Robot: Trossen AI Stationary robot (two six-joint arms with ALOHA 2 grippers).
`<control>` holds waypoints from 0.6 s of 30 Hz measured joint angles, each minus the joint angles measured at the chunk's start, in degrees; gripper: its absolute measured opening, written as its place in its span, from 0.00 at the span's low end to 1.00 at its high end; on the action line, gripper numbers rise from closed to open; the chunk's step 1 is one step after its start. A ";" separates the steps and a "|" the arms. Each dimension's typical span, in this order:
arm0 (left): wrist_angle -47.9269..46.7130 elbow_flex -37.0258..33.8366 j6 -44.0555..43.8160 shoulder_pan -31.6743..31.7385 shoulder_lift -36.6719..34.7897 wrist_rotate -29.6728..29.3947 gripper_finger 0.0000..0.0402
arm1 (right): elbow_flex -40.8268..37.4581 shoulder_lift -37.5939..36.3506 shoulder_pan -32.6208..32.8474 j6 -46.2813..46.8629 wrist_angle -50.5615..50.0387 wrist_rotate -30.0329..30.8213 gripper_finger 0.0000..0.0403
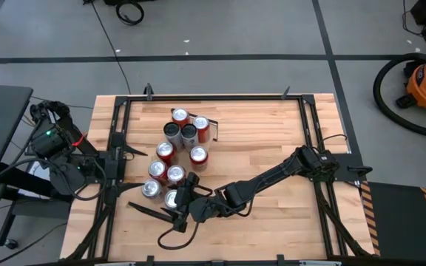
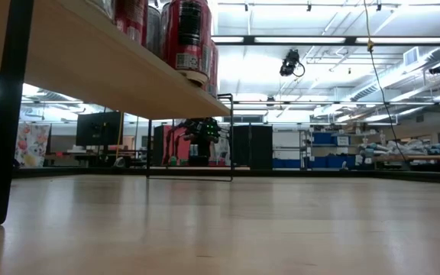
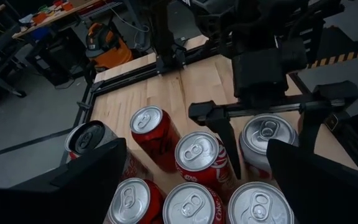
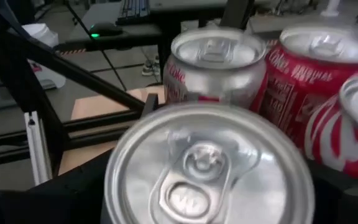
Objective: Place canned beverage on shelf
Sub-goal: Put the silver soda can on the shelf, then return to Home Position
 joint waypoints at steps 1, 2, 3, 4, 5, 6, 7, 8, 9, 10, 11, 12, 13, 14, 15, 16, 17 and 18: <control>-0.02 0.00 -0.08 0.00 0.00 0.00 1.00 | 0.02 0.00 0.05 -0.70 0.38 0.46 0.87; 0.01 0.00 -0.09 0.00 0.00 0.02 1.00 | 0.02 0.00 0.09 -1.51 0.80 0.81 0.87; -0.01 0.00 -0.09 0.00 0.00 0.02 1.00 | 0.02 0.00 0.13 -2.37 1.30 0.88 0.87; -0.01 0.00 -0.09 0.00 0.00 0.04 1.00 | 0.00 0.00 0.17 -3.43 2.07 0.88 0.87; 0.01 0.00 -0.09 0.00 0.00 0.04 1.00 | 0.01 0.00 0.21 -4.53 3.09 0.88 0.87; 0.00 0.00 -0.09 0.01 0.00 0.07 1.00 | 0.02 0.00 0.25 -5.65 4.10 0.88 0.87; 0.00 0.00 -0.09 0.00 0.00 0.08 1.00 | 0.02 0.00 0.26 -6.81 4.91 0.91 0.87; 0.02 0.00 -0.09 0.00 0.00 0.11 1.00 | 0.02 0.00 0.26 -7.97 5.59 1.12 0.87; 0.01 0.00 -0.09 0.00 0.00 0.11 1.00 | 0.02 0.00 0.26 -9.28 6.20 1.63 0.87; 0.01 0.00 -0.09 0.00 0.00 0.13 1.00 | 0.02 0.00 0.26 -10.69 6.80 2.29 0.87; 0.02 0.00 -0.09 0.00 0.00 0.13 1.00 | 0.02 0.00 0.24 -12.21 7.54 2.85 0.87; 0.02 0.00 -0.11 0.00 0.00 0.15 1.00 | 0.02 0.00 0.24 -13.91 8.63 3.37 0.87; 0.02 0.00 -0.11 0.00 0.00 0.15 1.00 | 0.02 0.00 0.26 -15.70 9.77 4.08 0.87; 0.00 0.00 -0.09 0.02 0.00 0.15 1.00 | 0.02 0.00 0.28 -17.49 11.01 4.74 0.87; 0.02 0.00 -0.11 0.00 0.00 0.15 1.00 | 0.02 0.00 0.37 -19.48 12.48 5.39 0.87; 0.02 0.00 -0.11 0.00 0.00 0.15 1.00 | 0.02 -0.08 0.48 -21.61 13.90 6.11 0.87; 0.00 0.00 -0.11 0.00 0.00 0.15 1.00 | 0.02 -0.32 0.68 -23.64 14.65 6.88 0.87; -0.01 0.00 -0.12 0.00 0.00 0.15 1.00 | 0.02 -0.73 0.94 -25.26 15.22 7.63 0.87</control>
